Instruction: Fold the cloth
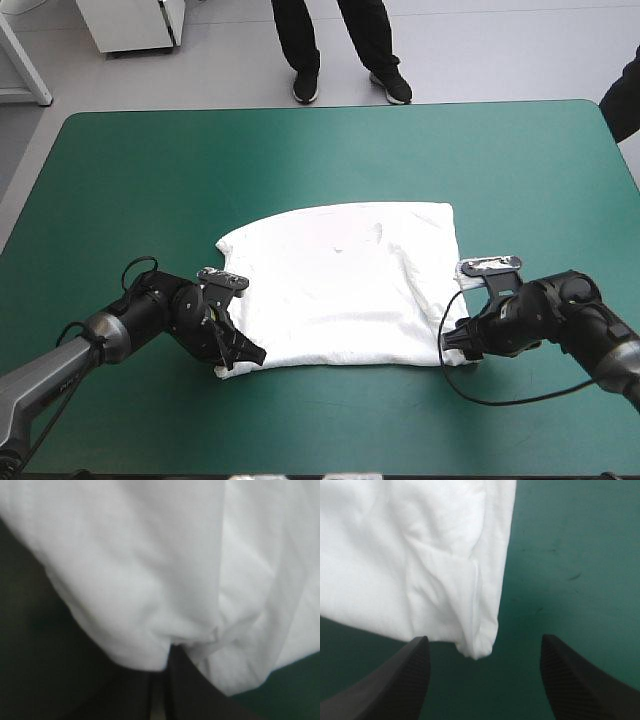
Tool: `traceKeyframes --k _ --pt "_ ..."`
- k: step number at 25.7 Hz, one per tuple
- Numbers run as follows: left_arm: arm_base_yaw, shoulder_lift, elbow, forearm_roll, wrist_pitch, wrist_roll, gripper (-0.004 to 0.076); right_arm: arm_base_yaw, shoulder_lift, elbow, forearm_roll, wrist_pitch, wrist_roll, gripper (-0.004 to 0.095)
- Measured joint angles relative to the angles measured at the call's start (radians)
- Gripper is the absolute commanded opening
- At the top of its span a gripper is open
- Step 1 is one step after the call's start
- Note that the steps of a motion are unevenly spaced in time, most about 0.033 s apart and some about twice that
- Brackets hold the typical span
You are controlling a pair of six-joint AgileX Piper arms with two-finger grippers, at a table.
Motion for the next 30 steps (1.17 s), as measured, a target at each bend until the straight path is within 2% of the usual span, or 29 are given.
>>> traceKeyframes --k 5,10,12,13,21,27,30 --pt "0.001 0.000 0.000 -0.001 0.001 0.015 -0.0010 0.000 0.185 0.001 0.035 -0.056 -0.037 0.0595" --pt "0.001 0.000 0.000 -0.001 0.000 0.015 -0.0010 0.000 0.220 -0.005 0.063 -0.062 -0.064 0.0307" --pt "0.001 0.000 0.000 -0.001 0.001 0.015 -0.0010 0.000 0.222 -0.005 0.065 -0.065 -0.071 0.0136" --pt "0.001 0.000 0.000 -0.001 0.001 0.015 -0.0010 0.000 0.222 -0.004 0.071 -0.068 -0.078 0.0003" --pt "0.002 -0.013 0.001 0.002 -0.001 0.015 -0.0010 0.000 0.220 0.001 0.111 -0.078 -0.113 -0.0013" --pt "0.000 -0.066 0.007 0.006 0.000 0.015 -0.0010 0.000 0.190 -0.064 0.108 -0.023 -0.115 -0.0013" --pt "-0.005 -0.101 -0.004 0.002 0.079 0.015 -0.0010 0.001 0.171 -0.115 0.108 0.021 -0.116 -0.0013"
